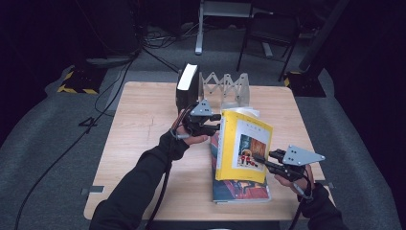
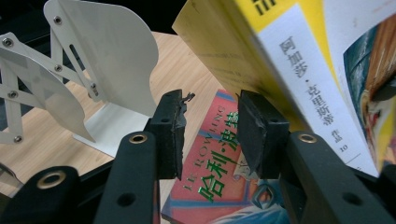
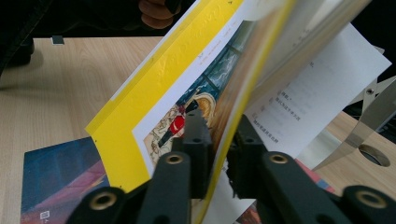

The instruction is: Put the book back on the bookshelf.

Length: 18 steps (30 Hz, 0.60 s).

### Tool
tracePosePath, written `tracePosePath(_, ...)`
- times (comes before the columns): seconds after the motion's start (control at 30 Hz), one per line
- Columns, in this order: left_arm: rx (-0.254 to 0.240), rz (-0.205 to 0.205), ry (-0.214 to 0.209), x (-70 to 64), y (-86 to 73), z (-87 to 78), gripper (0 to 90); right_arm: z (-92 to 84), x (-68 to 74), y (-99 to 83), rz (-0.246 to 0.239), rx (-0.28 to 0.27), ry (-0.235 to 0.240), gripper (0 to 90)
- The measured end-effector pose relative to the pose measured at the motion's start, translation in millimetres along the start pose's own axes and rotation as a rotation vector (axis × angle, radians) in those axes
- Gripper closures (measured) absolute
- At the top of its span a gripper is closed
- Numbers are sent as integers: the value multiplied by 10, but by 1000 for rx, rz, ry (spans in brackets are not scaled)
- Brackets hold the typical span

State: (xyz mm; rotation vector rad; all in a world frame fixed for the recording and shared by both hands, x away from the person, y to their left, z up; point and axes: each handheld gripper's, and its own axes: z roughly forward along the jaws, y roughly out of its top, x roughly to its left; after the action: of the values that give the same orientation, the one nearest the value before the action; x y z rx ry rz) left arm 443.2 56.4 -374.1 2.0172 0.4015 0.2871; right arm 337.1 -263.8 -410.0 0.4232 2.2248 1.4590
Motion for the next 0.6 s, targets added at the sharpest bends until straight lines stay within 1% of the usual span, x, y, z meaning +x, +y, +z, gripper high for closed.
tracePosePath(0.03,-2,1,0,-13,-4,-19,594,-7,36,-5,-12,-7,-11,829)
tracePosePath(0.1,-22,0,-7,-48,-9,-65,571,-25,89,-33,-5,-26,-12,849)
tracePosePath(0.2,-29,22,0,-115,-20,-118,558,-59,153,-53,-20,-39,-32,860)
tracePosePath(0.27,-17,32,17,-143,-35,-134,525,-74,186,-59,-28,-43,-45,864)
tracePosePath(0.33,-10,36,19,-180,-75,-154,518,-82,206,-69,-32,-47,-58,868)
tracePosePath(0.37,-6,39,21,-189,-95,-169,500,-84,218,-73,-33,-46,-65,869)
tracePosePath(0.43,-5,38,19,-202,-118,-184,474,-86,219,-76,-34,-48,-64,870)
tracePosePath(0.47,-1,32,25,-238,-161,-219,453,-89,228,-85,-35,-50,-75,872)
tracePosePath(0.5,-1,32,25,-238,-161,-219,439,-89,228,-85,-35,-50,-75,872)
tracePosePath(0.53,8,28,28,-258,-189,-245,439,-89,230,-90,-36,-51,-78,873)
tracePosePath(0.57,10,18,27,-281,-219,-270,404,-87,227,-97,-29,-54,-77,873)
tracePosePath(0.6,4,-4,4,-314,-270,-299,383,-85,228,-98,-29,-55,-82,874)
